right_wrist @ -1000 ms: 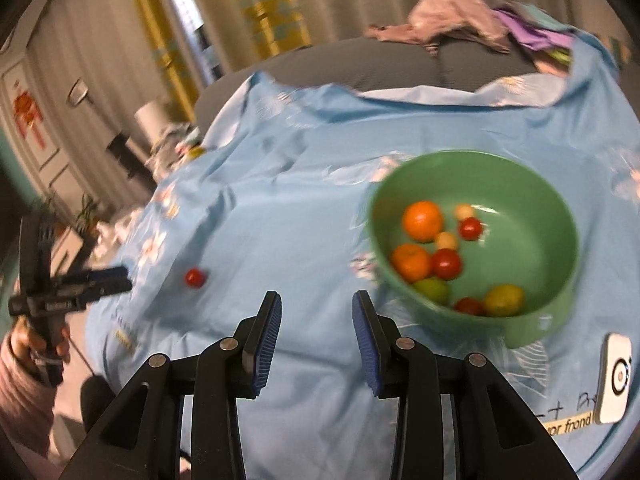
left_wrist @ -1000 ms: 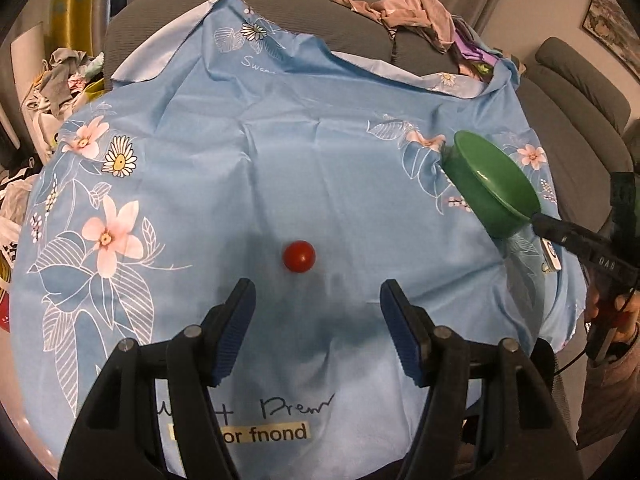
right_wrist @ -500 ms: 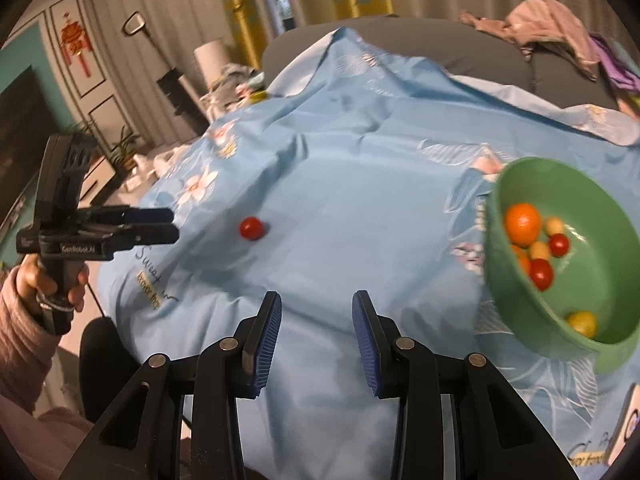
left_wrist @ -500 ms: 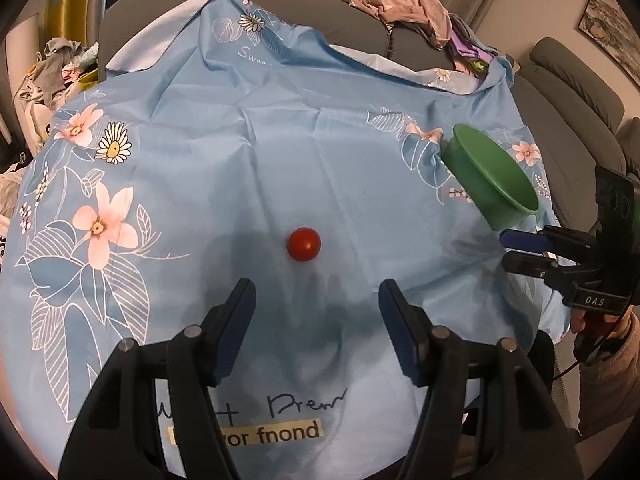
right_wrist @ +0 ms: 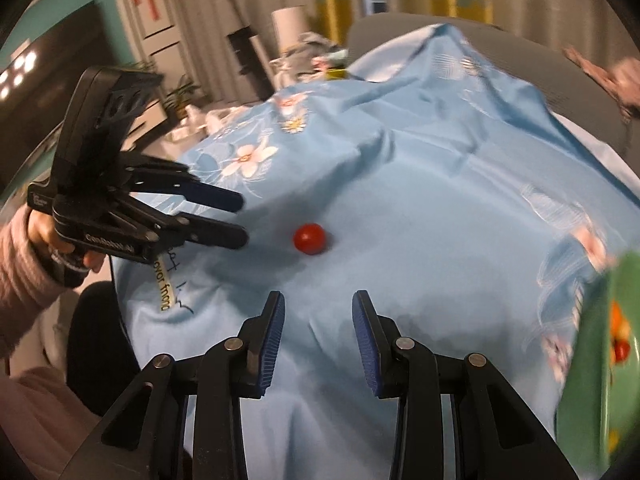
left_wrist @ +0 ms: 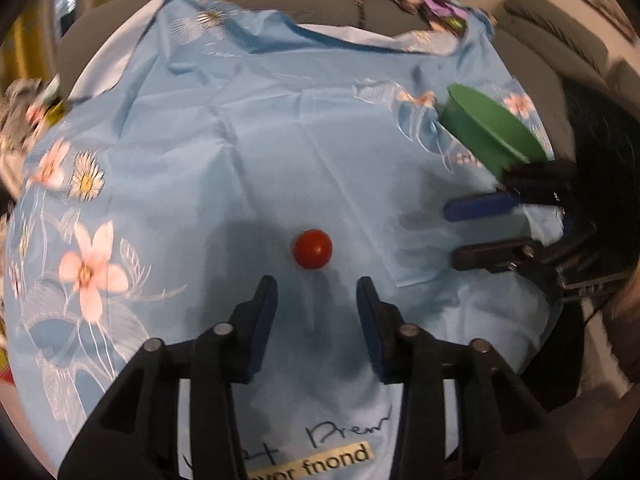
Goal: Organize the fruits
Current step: 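Move both tools to the last cherry tomato on the cloth, then grip the last cherry tomato with both tools from opposite sides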
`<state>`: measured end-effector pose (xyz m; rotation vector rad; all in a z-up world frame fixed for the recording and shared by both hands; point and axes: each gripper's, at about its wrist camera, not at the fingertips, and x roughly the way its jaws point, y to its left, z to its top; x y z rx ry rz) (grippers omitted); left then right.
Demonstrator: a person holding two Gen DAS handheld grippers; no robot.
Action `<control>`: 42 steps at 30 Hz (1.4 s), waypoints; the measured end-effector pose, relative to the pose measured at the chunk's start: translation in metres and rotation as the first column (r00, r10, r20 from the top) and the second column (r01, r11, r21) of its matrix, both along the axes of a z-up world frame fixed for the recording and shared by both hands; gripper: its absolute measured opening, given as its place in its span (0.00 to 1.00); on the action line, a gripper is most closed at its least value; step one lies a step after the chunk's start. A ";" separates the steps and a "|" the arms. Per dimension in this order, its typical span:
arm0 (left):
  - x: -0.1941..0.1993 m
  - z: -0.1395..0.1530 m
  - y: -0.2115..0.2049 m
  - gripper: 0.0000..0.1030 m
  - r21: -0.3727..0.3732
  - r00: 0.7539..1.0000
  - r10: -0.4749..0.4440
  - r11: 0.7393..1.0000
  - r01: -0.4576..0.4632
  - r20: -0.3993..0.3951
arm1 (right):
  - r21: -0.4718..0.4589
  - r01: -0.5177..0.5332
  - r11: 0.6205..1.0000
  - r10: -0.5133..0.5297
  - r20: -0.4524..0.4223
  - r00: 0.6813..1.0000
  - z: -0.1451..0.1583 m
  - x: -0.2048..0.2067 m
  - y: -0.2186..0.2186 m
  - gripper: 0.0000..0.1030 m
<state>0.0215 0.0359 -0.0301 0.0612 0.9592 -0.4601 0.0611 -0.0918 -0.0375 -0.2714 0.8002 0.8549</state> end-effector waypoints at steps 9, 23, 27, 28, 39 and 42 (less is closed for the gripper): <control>0.025 -0.008 -0.019 0.24 0.140 0.988 -0.154 0.978 0.153 -0.004 | -0.088 -0.134 0.987 0.130 -0.044 0.991 -0.016 0.029 0.033 0.36; 0.049 -0.019 -0.032 0.17 0.271 0.945 -0.313 0.905 0.328 -0.098 | -0.169 -0.268 0.949 0.258 -0.079 0.963 -0.029 0.056 0.051 0.26; 0.051 -0.021 -0.035 0.17 0.280 0.938 -0.325 0.895 0.347 -0.121 | -0.167 -0.285 0.944 0.274 -0.089 0.958 -0.032 0.061 0.054 0.26; 0.052 -0.021 -0.035 0.17 0.276 0.936 -0.328 0.895 0.351 -0.128 | -0.169 -0.290 0.942 0.278 -0.089 0.956 -0.032 0.061 0.054 0.26; 0.062 -0.022 -0.034 0.15 0.276 0.912 -0.360 0.872 0.404 -0.198 | -0.129 -0.361 0.924 0.346 -0.125 0.930 -0.036 0.075 0.062 0.26; 0.066 -0.022 -0.035 0.15 0.269 0.904 -0.374 0.867 0.420 -0.206 | -0.122 -0.380 0.917 0.365 -0.128 0.922 -0.037 0.077 0.063 0.26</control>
